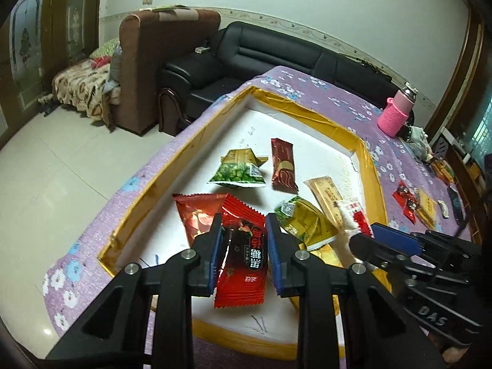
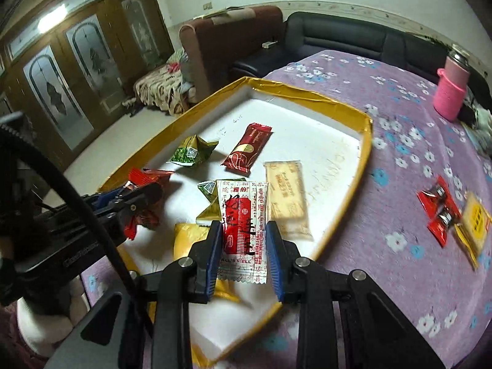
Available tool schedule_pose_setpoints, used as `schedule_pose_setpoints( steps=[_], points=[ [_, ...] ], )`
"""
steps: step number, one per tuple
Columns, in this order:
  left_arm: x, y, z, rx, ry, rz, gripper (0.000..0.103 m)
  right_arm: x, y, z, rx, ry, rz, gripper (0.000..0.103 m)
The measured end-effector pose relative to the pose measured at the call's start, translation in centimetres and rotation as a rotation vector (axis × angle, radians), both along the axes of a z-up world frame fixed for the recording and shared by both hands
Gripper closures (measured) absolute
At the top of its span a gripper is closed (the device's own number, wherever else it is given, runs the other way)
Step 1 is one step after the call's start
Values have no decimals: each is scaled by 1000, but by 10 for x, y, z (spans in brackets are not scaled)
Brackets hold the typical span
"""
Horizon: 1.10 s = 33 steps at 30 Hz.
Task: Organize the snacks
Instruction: 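Carry the red candy and sachet over the tray and open both grippers, then move both grippers back toward the remaining snacks on the tablecloth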
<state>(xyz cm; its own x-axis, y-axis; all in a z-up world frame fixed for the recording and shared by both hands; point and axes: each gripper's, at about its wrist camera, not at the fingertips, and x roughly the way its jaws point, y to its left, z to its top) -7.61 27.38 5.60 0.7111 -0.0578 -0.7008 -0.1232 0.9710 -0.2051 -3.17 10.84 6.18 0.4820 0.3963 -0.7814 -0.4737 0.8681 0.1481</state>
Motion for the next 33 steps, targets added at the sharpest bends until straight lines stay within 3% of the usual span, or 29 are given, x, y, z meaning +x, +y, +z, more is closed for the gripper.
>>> schedule_pose_setpoints(
  steps=[10, 15, 21, 33],
  points=[
    [-4, 2, 3, 36, -11, 6, 74, 8, 5, -14, -33, 26, -30, 76],
    [-8, -5, 11, 52, -31, 0, 51, 9, 4, -15, -29, 37, -42, 72],
    [-14, -13, 20, 70, -46, -12, 34, 1, 1, -3, -17, 5, -34, 68],
    [-34, -33, 36, 126, -56, -20, 22, -17, -22, 16, 30, -25, -67, 62]
  ],
)
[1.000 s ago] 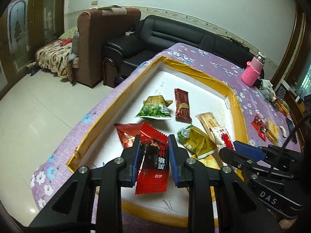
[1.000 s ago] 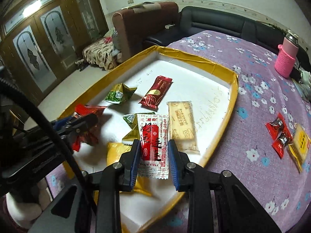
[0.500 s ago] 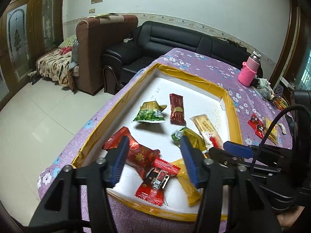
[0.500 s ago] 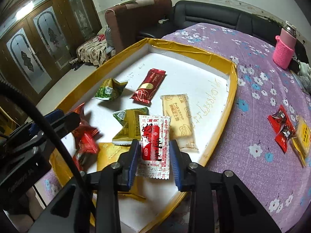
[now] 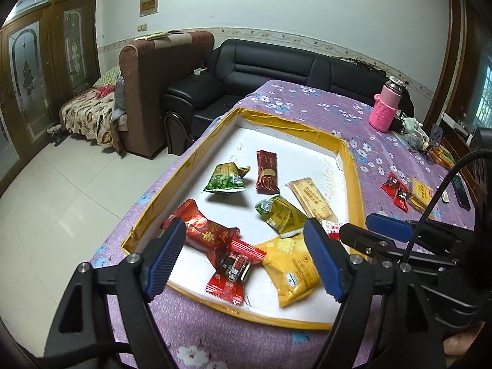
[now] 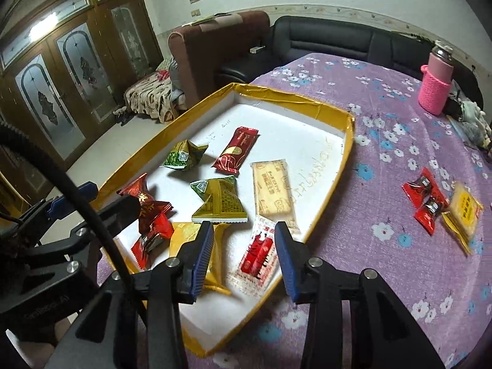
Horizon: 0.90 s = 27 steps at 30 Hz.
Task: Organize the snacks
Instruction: 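Move both grippers back toward the remaining snacks on the tablecloth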
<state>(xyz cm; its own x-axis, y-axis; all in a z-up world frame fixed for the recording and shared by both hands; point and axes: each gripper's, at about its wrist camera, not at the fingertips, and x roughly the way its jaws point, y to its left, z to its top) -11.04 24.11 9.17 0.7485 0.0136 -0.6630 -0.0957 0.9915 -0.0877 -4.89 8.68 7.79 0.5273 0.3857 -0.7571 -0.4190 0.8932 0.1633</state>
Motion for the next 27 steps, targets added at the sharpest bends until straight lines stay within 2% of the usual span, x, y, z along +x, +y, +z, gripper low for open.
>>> schedule_pose_setpoints(
  steps=[2, 4, 6, 8, 11, 14, 16, 20, 24, 27],
  points=[
    [-4, -5, 2, 5, 8, -12, 18, -4, -6, 3, 9, -7, -7, 60],
    [-6, -8, 2, -21, 28, -32, 14, -9, -15, 6, 20, -14, -19, 60],
    [-8, -7, 4, -109, 76, -74, 11, -17, -31, 13, 37, -33, -35, 60],
    [-13, -5, 6, -216, 85, -135, 11, -27, -58, 26, 44, -80, -70, 60],
    [-26, -4, 14, -329, 37, -196, 11, -46, -111, 47, 27, -165, -163, 53],
    [-35, -13, 22, -385, -11, -235, 11, -65, -168, 68, 11, -223, -274, 50],
    [-35, -27, 26, -380, 14, -269, 11, -75, -204, 83, -6, -253, -346, 50],
    [-39, -55, 42, -312, 27, -317, 11, -94, -255, 115, -40, -330, -451, 46],
    [-43, -64, 75, -309, -25, -356, 11, -111, -292, 156, -44, -427, -520, 42],
    [-42, -71, 113, -298, -76, -406, 11, -117, -309, 184, -24, -491, -547, 38]
  ],
)
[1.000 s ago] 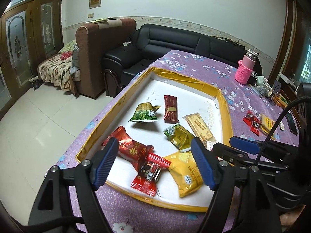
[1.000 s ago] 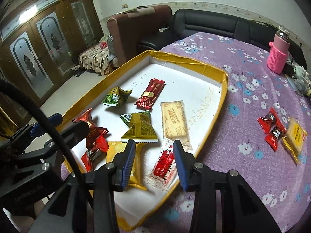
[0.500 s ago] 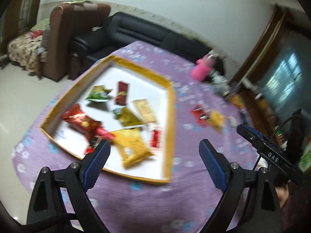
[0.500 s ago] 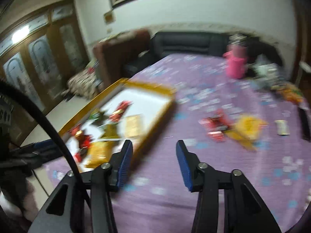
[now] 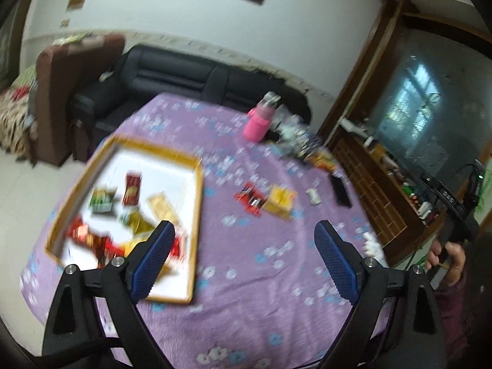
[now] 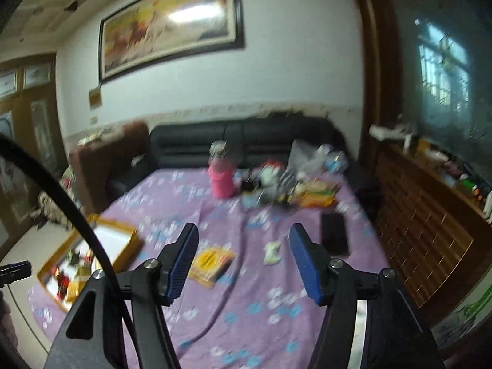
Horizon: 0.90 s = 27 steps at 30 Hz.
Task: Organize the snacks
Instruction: 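Move both grippers back toward the remaining snacks on the tablecloth, then grasp the small white packet with the right gripper while the left grasps the yellow cracker pack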
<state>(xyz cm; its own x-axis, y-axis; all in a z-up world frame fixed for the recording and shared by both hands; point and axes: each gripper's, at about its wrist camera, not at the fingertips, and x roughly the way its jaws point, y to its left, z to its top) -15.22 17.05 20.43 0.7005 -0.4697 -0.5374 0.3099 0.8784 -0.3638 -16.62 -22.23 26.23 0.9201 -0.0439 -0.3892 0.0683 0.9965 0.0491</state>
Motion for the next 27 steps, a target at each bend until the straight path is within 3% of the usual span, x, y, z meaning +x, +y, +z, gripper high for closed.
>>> schedule_pose_setpoints(
  steps=[3, 7, 9, 11, 15, 20, 27],
  points=[
    [7, -15, 46, 46, -87, -27, 11, 5, -17, 30, 23, -53, -15, 37],
    [24, -36, 93, 161, -202, 14, 11, 32, -31, 51, 64, -48, -23, 35],
    [39, -47, 105, 212, -236, 25, 7, 48, -35, 51, 92, -10, -13, 35],
    [52, -52, 103, 209, -227, 29, 5, 66, -35, 39, 122, 40, 12, 34],
    [85, -62, 59, 134, -104, -26, 5, 97, -29, -18, 198, 167, 74, 34],
    [121, -84, -12, 129, 82, -72, 5, 143, -16, -107, 213, 365, 80, 34],
    [139, -96, -65, 151, 172, -71, 5, 183, -33, -181, 197, 507, 13, 34]
  ],
)
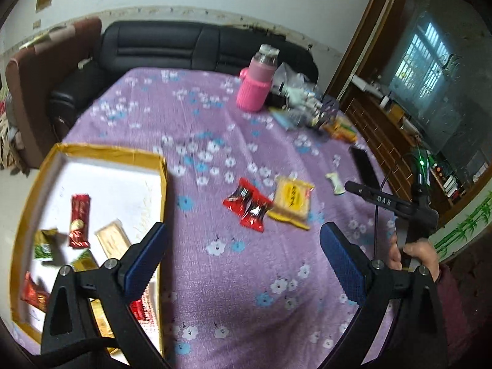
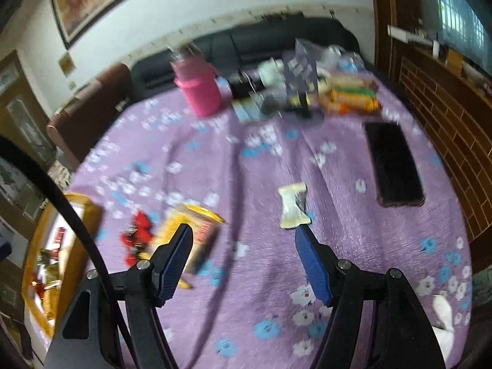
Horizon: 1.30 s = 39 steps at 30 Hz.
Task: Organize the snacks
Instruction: 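Grasp the small white packet with the right gripper while the left grasps the yellow cracker pack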
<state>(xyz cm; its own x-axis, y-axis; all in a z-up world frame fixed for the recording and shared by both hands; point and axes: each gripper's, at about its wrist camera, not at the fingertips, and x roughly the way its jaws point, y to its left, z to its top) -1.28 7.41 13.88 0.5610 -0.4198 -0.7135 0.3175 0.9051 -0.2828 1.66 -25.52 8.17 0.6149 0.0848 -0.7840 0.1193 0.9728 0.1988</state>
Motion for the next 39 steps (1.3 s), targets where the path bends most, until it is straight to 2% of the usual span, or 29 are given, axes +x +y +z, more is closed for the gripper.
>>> schedule_pose_setpoints(
  steps=[6, 12, 15, 22, 25, 34, 39],
  points=[
    [18, 3, -25, -15, 69, 17, 5, 37, -19, -33, -19, 64, -65, 34],
    [22, -15, -35, 7, 83, -39, 6, 69, -15, -57, -93, 104, -70, 35],
    [24, -27, -39, 20, 89, -60, 6, 70, -11, -57, -128, 88, -79, 43],
    [34, -50, -48, 10, 119, -76, 6, 63, -14, -58, -209, 62, -111, 77],
    [42, -69, -54, 33, 129, -89, 6, 57, -17, -58, -201, 52, -126, 82],
    [62, -129, -85, 156, 142, -155, 5, 20, -38, -58, 14, -12, -156, 83],
    [76, -157, -94, 267, 57, -170, 5, 20, -51, -61, 134, -28, -169, 83]
  ],
)
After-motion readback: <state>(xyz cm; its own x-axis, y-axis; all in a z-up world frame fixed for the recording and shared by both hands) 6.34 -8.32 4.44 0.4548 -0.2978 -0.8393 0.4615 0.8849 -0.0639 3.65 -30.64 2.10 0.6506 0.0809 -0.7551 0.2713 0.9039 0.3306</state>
